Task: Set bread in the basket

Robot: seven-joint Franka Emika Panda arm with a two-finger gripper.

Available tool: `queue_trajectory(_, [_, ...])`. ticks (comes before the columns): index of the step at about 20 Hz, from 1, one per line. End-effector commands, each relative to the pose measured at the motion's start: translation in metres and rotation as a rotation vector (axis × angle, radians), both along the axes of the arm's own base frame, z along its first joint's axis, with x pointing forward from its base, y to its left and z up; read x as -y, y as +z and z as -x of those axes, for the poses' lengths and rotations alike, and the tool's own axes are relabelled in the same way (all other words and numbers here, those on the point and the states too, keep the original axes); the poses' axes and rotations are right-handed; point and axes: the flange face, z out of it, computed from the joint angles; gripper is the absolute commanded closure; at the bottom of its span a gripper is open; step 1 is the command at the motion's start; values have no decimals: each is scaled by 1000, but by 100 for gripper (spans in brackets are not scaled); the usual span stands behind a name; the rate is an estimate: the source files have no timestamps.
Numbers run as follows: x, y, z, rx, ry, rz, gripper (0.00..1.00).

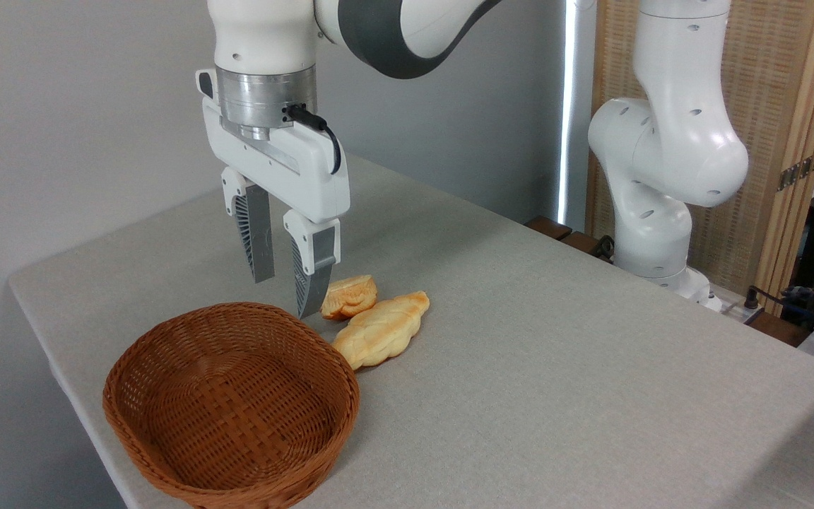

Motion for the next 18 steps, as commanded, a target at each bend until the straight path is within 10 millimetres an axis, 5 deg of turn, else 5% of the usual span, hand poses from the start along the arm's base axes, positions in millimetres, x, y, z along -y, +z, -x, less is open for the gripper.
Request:
queue_trajectory(1, [-6,10,8,-20,-7,-5,0])
queue_trajectory(18, [-3,9,9,-33,-4,-4,0])
